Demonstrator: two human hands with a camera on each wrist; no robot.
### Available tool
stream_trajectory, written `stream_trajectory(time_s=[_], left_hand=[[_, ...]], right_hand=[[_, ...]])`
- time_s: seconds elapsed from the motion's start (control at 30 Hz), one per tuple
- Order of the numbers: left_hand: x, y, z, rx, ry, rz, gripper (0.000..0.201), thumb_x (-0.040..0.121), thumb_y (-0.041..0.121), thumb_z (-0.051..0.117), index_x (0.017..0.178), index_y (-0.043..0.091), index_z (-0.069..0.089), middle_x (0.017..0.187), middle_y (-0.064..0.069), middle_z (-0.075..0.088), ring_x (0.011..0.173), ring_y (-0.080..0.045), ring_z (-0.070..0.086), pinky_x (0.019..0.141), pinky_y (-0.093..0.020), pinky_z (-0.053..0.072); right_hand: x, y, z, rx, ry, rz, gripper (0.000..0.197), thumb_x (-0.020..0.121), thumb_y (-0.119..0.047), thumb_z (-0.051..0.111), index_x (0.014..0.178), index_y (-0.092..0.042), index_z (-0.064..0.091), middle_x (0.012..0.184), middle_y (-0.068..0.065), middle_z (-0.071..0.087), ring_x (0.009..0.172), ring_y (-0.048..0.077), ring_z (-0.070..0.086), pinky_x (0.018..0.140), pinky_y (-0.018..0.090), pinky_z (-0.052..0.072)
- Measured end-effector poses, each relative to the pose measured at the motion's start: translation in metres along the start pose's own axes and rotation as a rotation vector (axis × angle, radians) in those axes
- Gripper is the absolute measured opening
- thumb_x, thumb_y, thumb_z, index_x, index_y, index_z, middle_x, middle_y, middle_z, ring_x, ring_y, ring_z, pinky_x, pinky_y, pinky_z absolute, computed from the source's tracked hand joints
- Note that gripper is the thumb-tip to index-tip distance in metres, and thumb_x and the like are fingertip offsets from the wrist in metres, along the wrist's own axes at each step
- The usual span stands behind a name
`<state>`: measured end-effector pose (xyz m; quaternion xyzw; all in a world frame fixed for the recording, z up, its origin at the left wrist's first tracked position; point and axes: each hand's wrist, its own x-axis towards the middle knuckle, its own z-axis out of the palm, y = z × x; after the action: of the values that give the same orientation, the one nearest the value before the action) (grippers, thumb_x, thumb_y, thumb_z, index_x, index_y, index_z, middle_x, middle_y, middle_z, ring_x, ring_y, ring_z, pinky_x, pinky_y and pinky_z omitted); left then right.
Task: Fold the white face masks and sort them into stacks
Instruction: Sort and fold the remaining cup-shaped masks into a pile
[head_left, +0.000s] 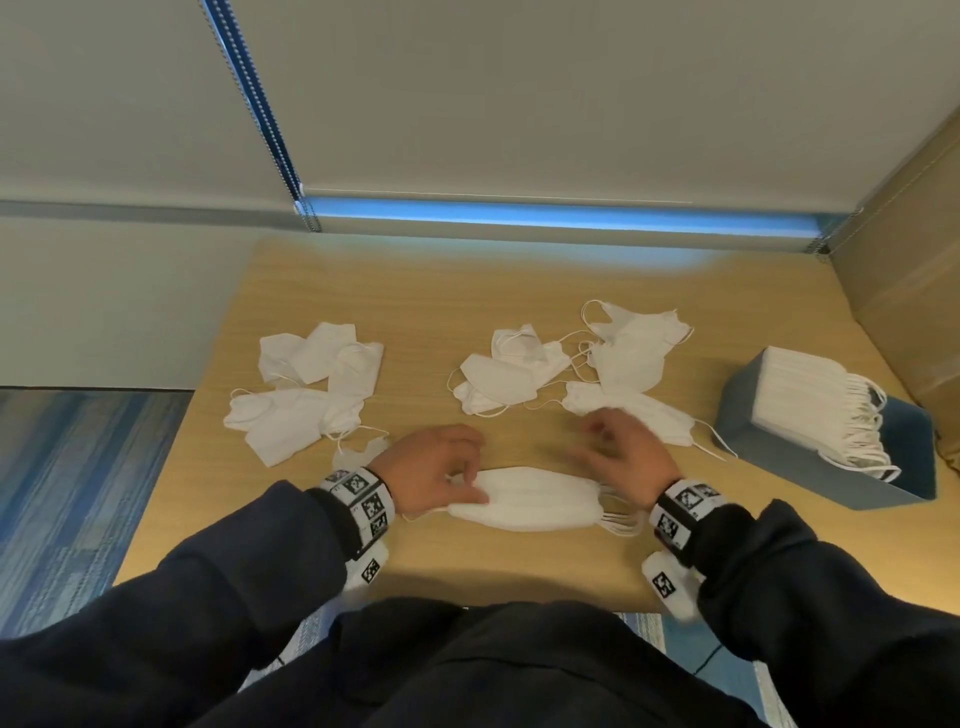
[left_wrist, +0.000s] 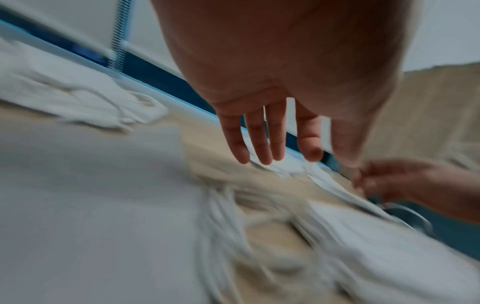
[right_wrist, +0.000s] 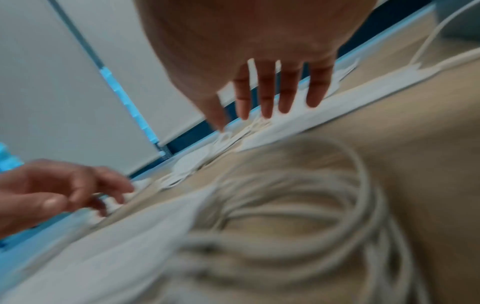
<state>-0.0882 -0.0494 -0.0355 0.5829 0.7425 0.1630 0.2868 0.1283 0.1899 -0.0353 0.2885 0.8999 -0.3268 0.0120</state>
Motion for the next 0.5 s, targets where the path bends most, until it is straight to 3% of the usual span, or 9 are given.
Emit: stream_trajectory(time_s=[0.07, 0.13, 0.2, 0.27, 0.37, 0.43, 0.5], left_hand=[[-0.002, -0.015, -0.025, -0.072, 0.134, -0.085, 0.032, 0.087, 0.056, 0.065, 0.09, 0.025, 0.072, 0.126, 0.013, 0.064, 0.11, -0.005, 0.059, 0.095, -0.024, 0.042], [-0.007, -0.04, -0.049, -0.135, 0.283, -0.249, 0.015, 0.09, 0.04, 0.068, 0.087, 0.026, 0.071, 0.098, 0.01, 0.07, 0.09, -0.014, 0.067, 0.078, -0.029, 0.051], [-0.014, -0.065, -0.068, -0.134, 0.399, -0.433, 0.007, 0.09, 0.031, 0.072, 0.084, 0.027, 0.07, 0.087, 0.009, 0.071, 0.082, -0.017, 0.068, 0.074, -0.031, 0.053], [-0.023, -0.088, -0.081, -0.043, 0.44, -0.594, 0.011, 0.088, 0.037, 0.074, 0.088, 0.027, 0.069, 0.088, 0.006, 0.069, 0.085, -0.019, 0.065, 0.078, -0.033, 0.052], [-0.033, -0.111, -0.092, 0.108, 0.348, -0.797, 0.019, 0.089, 0.037, 0.07, 0.104, 0.026, 0.068, 0.101, -0.002, 0.069, 0.096, -0.028, 0.064, 0.083, -0.035, 0.05], [-0.04, -0.124, -0.098, 0.116, 0.288, -0.88, 0.016, 0.09, 0.027, 0.066, 0.106, 0.027, 0.069, 0.114, -0.007, 0.07, 0.103, -0.031, 0.065, 0.09, -0.039, 0.053], [-0.051, -0.135, -0.101, 0.069, 0.268, -0.934, 0.022, 0.088, 0.015, 0.066, 0.104, 0.03, 0.068, 0.122, -0.007, 0.066, 0.108, -0.031, 0.063, 0.095, -0.04, 0.052]], right_hand=[[0.015, 0.008, -0.015, -0.143, 0.131, 0.151, 0.045, 0.088, -0.045, 0.068, 0.126, -0.024, 0.057, 0.129, 0.003, 0.055, 0.121, 0.026, 0.052, 0.098, 0.04, 0.045], [0.024, 0.017, -0.025, -0.29, 0.078, 0.316, 0.06, 0.083, -0.047, 0.072, 0.135, -0.024, 0.052, 0.143, 0.005, 0.048, 0.132, 0.03, 0.044, 0.105, 0.046, 0.042], [0.028, 0.021, -0.031, -0.357, 0.021, 0.345, 0.063, 0.081, -0.053, 0.073, 0.135, -0.025, 0.054, 0.14, 0.003, 0.051, 0.129, 0.028, 0.048, 0.103, 0.045, 0.045], [0.029, 0.019, -0.034, -0.461, -0.011, 0.283, 0.048, 0.087, -0.048, 0.065, 0.128, -0.024, 0.06, 0.123, 0.002, 0.06, 0.113, 0.025, 0.057, 0.094, 0.041, 0.052], [0.027, 0.006, -0.041, -0.549, -0.013, 0.276, 0.028, 0.093, -0.038, 0.053, 0.113, -0.021, 0.063, 0.09, 0.0, 0.064, 0.082, 0.023, 0.062, 0.075, 0.038, 0.057], [0.029, -0.001, -0.049, -0.376, 0.088, 0.335, 0.025, 0.094, -0.032, 0.055, 0.112, -0.015, 0.059, 0.091, 0.008, 0.067, 0.081, 0.032, 0.063, 0.074, 0.041, 0.057], [0.03, -0.009, -0.059, -0.089, 0.221, 0.355, 0.037, 0.093, -0.024, 0.062, 0.127, -0.01, 0.056, 0.107, 0.015, 0.068, 0.095, 0.039, 0.064, 0.081, 0.043, 0.054]])
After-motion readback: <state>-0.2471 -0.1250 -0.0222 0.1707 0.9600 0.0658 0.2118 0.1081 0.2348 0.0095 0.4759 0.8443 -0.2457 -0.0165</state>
